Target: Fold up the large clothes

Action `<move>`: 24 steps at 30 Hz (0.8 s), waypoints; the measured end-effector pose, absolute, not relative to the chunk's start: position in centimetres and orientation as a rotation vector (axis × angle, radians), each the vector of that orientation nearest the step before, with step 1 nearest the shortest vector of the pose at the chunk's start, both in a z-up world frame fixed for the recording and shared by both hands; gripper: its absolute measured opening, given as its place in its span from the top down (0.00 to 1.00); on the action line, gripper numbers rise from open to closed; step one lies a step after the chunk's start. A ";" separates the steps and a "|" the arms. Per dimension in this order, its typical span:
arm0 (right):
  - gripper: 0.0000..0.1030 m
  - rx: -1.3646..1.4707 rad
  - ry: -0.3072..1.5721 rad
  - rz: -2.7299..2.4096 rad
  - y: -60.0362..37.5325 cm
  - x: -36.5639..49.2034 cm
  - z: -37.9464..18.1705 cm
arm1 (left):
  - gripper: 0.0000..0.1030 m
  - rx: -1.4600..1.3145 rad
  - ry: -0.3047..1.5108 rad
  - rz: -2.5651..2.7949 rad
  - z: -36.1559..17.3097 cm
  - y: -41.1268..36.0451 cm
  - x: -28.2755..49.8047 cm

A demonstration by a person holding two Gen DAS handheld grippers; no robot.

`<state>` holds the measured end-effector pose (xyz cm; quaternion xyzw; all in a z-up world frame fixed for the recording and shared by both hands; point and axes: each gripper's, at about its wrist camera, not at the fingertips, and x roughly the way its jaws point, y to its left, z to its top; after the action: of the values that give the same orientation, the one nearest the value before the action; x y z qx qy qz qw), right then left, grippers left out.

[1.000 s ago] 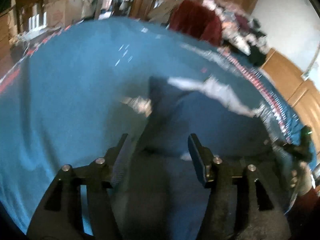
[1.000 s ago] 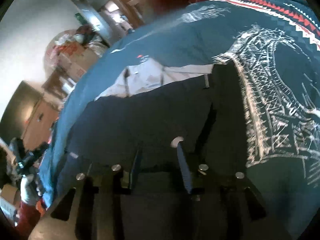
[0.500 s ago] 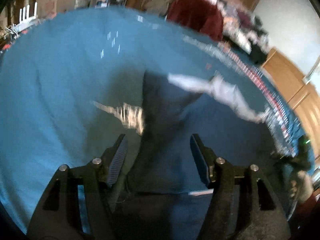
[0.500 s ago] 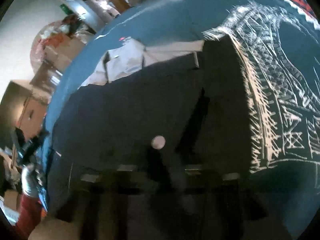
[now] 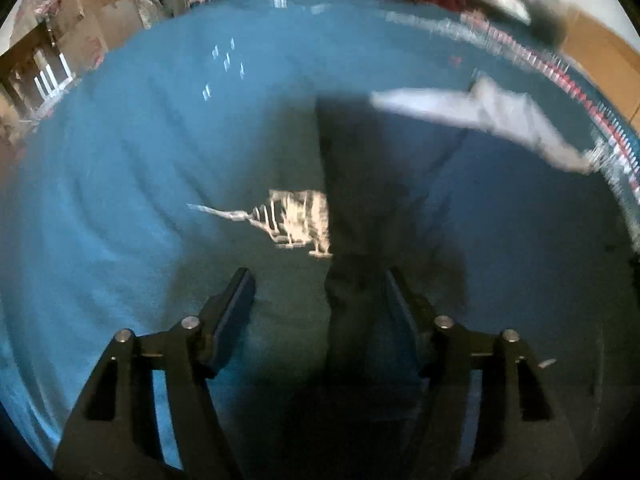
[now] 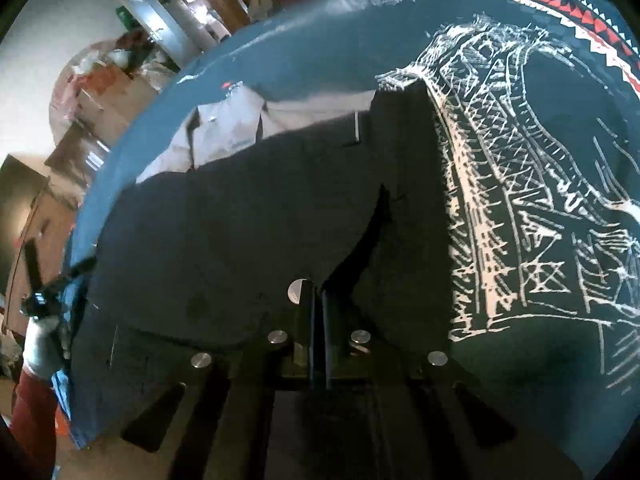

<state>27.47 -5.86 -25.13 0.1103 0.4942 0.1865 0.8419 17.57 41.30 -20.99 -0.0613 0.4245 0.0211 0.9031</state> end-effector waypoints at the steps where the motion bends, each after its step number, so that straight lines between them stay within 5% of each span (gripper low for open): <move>1: 0.92 0.233 1.028 0.390 -6.1 27.2 -24.8 | 0.37 -0.157 0.823 0.032 -19.8 41.3 16.9; 4: 0.87 0.242 0.960 0.366 -6.9 26.2 -23.4 | 0.24 -0.170 0.797 0.059 -19.4 41.6 18.2; 8: 0.87 0.232 1.007 0.350 -7.3 25.5 -24.1 | 0.20 -0.095 0.994 0.128 -25.4 42.1 21.6; 13: 0.86 0.161 0.984 0.337 -8.1 21.8 -22.2 | 0.28 -0.118 0.886 0.103 -20.6 41.6 16.2; 17: 0.55 0.096 0.926 0.334 -8.6 16.3 -19.7 | 0.23 -0.179 0.826 0.093 -19.0 41.3 8.5; 24: 0.54 -0.004 0.978 0.263 -10.4 7.5 -21.3 | 0.22 -0.241 0.847 0.114 -21.4 39.2 1.8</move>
<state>7.51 -10.44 -21.32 -0.0019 0.4683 0.1262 0.8745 1.77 39.16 -21.37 -0.1168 0.4097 0.0553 0.9030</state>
